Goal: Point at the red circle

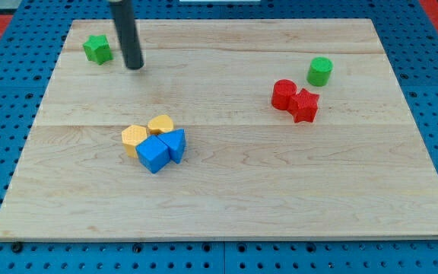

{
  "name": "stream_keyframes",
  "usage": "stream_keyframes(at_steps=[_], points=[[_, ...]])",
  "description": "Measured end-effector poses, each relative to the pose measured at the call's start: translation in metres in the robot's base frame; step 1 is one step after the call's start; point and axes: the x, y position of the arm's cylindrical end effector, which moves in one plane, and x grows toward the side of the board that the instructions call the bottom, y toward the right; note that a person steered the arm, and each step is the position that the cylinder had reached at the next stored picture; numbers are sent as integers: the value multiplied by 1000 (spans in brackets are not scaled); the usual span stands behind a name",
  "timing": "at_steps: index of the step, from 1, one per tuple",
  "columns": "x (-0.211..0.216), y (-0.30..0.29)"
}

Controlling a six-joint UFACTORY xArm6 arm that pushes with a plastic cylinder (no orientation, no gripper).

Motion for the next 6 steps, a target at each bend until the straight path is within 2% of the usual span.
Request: stream_keyframes(at_steps=[1,2,3,6], points=[[2,-57],[-20,-63],[-19,-51],[-7,133]])
